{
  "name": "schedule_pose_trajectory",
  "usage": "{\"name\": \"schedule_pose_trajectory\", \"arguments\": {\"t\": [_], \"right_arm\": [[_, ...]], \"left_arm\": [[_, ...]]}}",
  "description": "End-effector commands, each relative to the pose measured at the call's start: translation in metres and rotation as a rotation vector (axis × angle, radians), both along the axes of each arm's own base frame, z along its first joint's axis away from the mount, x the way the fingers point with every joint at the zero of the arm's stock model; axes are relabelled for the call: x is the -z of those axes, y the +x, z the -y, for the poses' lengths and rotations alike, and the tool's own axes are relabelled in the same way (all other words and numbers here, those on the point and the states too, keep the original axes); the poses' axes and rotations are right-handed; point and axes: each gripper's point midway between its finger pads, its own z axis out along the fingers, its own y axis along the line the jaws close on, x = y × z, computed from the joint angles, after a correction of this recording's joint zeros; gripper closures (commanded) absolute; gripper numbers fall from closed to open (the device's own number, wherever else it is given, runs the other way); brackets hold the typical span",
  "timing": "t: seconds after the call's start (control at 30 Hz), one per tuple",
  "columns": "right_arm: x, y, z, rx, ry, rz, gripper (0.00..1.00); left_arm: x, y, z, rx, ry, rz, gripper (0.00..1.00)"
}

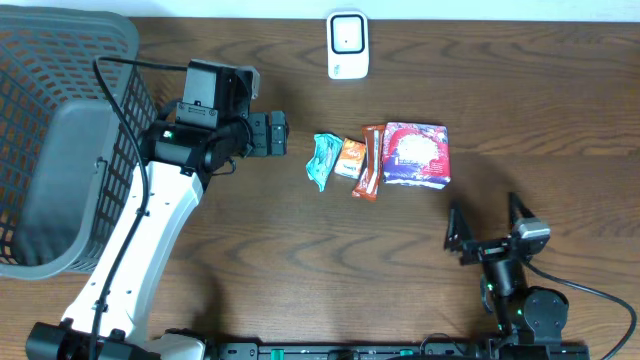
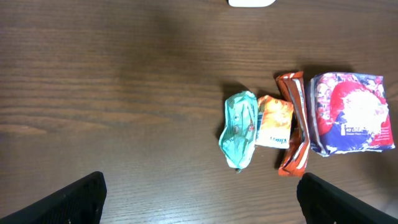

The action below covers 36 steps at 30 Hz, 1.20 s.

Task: Scan the item barcode
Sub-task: 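Place the green wipes pack left of the orange box, then reach right gripper to the floral pack and grasp it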

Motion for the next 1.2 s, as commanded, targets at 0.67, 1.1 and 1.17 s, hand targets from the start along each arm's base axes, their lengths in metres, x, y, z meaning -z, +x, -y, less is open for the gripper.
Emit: {"name": "schedule_pose_trajectory", "arguments": {"t": [0.67, 1.1, 1.17], "right_arm": [[-0.020, 0.117, -0.006, -0.184, -0.260, -0.971, 0.01], [0.130, 0.151, 0.002, -0.420, -0.197, -1.300, 0.01], [0.136, 0.153, -0.002, -0.513, -0.110, -1.270, 0.02]], "left_arm": [[-0.001, 0.001, -0.002, -0.002, 0.007, 0.003, 0.02], [-0.001, 0.001, -0.002, -0.002, 0.007, 0.003, 0.02], [-0.001, 0.001, -0.002, -0.002, 0.007, 0.003, 0.02]]}}
